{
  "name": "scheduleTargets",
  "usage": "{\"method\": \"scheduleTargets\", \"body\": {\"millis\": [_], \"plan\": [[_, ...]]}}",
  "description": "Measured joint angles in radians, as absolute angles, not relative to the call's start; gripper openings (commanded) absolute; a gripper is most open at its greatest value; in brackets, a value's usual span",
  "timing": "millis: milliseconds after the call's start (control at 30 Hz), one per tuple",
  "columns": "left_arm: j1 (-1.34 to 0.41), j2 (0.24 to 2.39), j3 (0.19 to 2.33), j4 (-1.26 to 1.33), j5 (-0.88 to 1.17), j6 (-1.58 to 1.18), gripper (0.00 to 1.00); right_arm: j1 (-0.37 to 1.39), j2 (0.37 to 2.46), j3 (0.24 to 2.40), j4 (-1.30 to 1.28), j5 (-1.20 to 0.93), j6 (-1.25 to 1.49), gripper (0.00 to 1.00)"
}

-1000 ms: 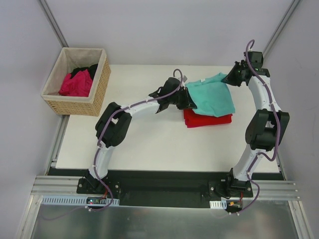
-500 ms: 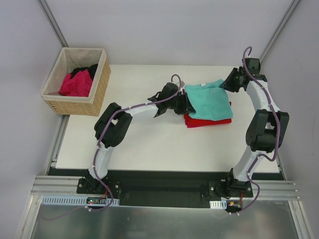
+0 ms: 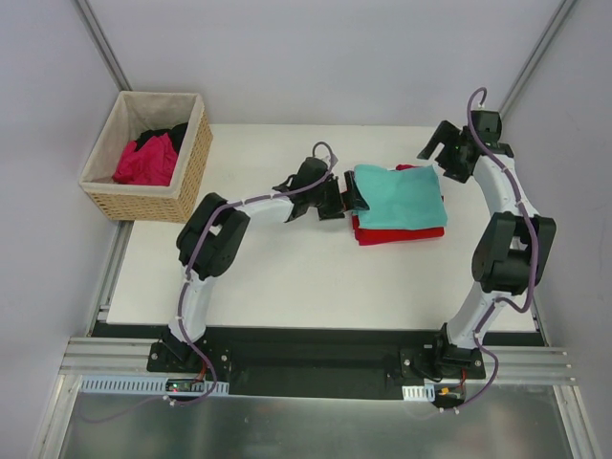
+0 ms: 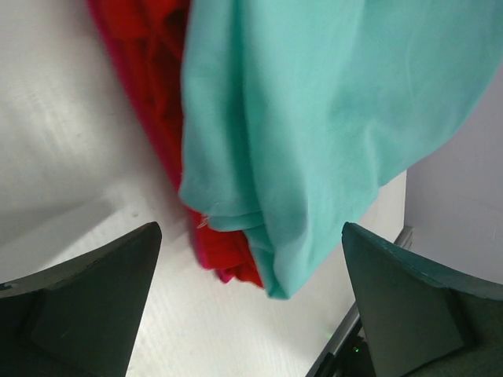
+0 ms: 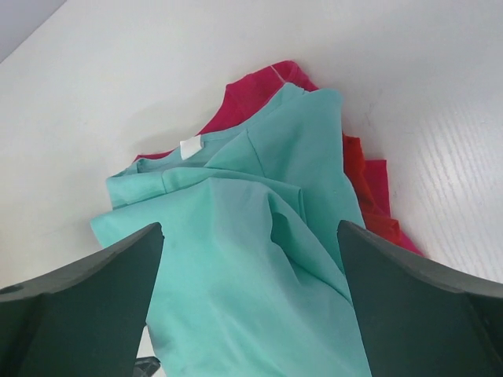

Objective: Fold and stack the t-shirts

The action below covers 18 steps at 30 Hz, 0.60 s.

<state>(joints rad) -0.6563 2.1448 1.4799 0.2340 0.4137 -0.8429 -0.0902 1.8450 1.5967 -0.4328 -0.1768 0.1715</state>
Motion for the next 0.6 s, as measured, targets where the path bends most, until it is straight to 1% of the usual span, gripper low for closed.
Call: {"method": "scheduleTargets", "body": {"millis": [67, 200, 400, 500, 600], "plan": [[-0.638, 2.119, 1.439, 0.231, 0.408, -0.836, 0.99, -0.087, 1.827, 1.594, -0.434, -0.163, 0.166, 0.97], [-0.6, 1.993, 1.339, 0.168, 0.375, -0.805, 0.99, -0.051, 1.747, 1.595, -0.45, -0.129, 0.143, 0.96], [-0.535, 1.642, 1.206, 0.059, 0.293, -0.737, 0.99, 0.128, 1.593, 1.589, -0.452, -0.116, 0.122, 0.97], [-0.5, 1.446, 1.131, 0.0, 0.244, -0.702, 0.99, 0.216, 1.517, 1.533, -0.439, -0.119, 0.121, 0.97], [-0.478, 1.317, 1.06, -0.043, 0.202, -0.682, 0.99, 0.276, 1.466, 1.464, -0.437, -0.116, 0.122, 0.97]]}}
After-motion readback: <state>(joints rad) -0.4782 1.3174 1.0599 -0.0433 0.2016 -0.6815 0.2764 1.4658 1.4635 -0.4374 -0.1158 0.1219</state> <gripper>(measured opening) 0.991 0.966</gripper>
